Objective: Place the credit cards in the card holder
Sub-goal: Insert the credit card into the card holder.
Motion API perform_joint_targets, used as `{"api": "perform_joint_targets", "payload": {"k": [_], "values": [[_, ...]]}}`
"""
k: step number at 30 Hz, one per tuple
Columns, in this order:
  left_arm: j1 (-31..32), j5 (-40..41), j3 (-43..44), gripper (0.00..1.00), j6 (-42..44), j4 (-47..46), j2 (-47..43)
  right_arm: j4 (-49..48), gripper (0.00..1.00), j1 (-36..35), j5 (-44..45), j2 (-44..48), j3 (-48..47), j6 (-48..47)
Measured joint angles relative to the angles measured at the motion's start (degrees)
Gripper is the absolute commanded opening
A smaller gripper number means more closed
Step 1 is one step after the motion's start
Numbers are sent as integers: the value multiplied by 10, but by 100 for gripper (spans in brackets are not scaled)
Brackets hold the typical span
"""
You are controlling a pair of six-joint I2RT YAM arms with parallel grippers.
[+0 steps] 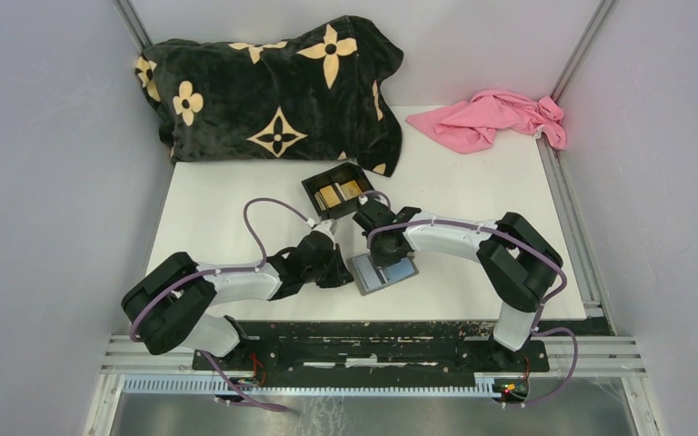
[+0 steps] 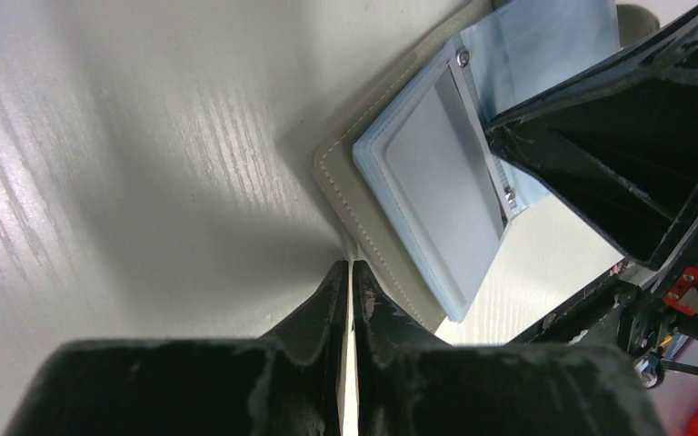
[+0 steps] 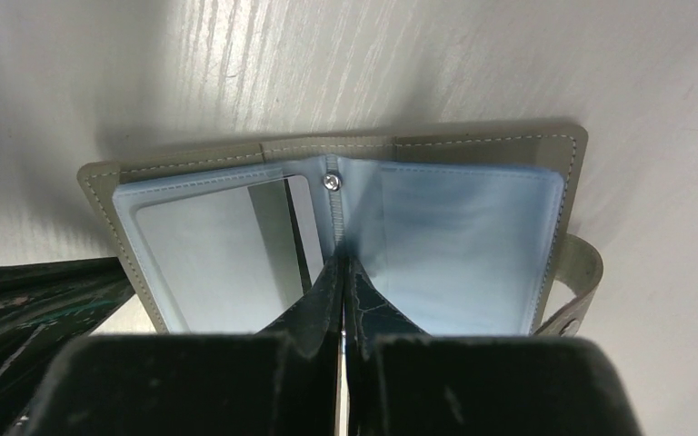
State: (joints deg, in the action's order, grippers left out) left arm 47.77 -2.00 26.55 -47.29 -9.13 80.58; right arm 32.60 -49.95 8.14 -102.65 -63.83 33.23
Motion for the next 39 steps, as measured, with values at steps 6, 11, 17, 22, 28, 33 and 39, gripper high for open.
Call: {"api": "perform_joint_targets", "payload": {"k": [6,11,17,22,28,33,39], "values": [[0,-2,11,10,0,-7,17,0,1,2,-23,2,1,14],[0,-10,15,10,0,-17,27,2,1,1,-41,2,1,19],[0,-9,16,16,0,-12,25,13,12,1,-31,3,0,16],[0,27,16,22,-5,42,-12,33,21,1,0,3,-12,1],[0,83,15,27,-23,111,-81,50,27,1,34,3,-41,-24],[0,124,20,30,-24,179,-133,73,34,1,63,9,-97,-61],[0,198,82,69,-14,258,-240,35,41,3,103,77,-154,-130]]}}
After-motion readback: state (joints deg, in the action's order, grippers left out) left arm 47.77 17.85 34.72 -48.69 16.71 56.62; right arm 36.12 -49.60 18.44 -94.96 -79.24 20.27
